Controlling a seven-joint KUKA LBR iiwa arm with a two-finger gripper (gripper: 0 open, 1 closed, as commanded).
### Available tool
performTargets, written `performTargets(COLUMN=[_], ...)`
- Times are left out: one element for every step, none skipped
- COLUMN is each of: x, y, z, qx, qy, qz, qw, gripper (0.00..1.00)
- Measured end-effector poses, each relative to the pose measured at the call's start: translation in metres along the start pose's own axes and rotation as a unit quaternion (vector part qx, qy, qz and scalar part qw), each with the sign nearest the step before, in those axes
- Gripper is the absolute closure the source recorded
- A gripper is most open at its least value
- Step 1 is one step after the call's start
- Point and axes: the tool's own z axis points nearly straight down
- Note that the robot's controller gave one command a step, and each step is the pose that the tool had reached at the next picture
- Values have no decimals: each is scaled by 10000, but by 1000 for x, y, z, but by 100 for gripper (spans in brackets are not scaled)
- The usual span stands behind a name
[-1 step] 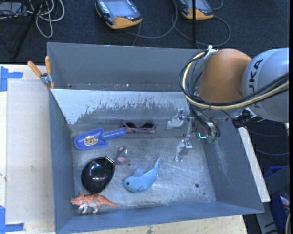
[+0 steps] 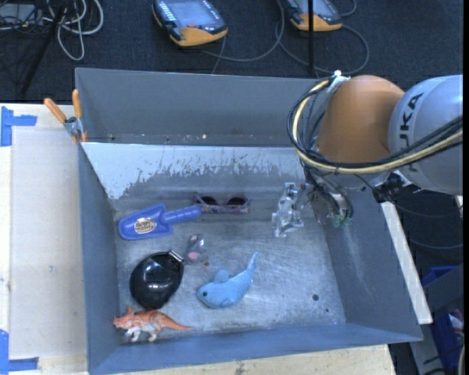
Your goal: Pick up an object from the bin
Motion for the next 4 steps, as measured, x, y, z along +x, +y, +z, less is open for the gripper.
performTargets(x=[0, 116, 114, 112], y=[0, 52, 50, 51], z=[0, -13, -13, -11], qx=[0, -6, 1, 1], qy=[0, 32, 14, 3], qz=[-2, 648, 651, 665], qw=[10000, 9979, 9979, 9978], gripper=[100, 0, 0, 0])
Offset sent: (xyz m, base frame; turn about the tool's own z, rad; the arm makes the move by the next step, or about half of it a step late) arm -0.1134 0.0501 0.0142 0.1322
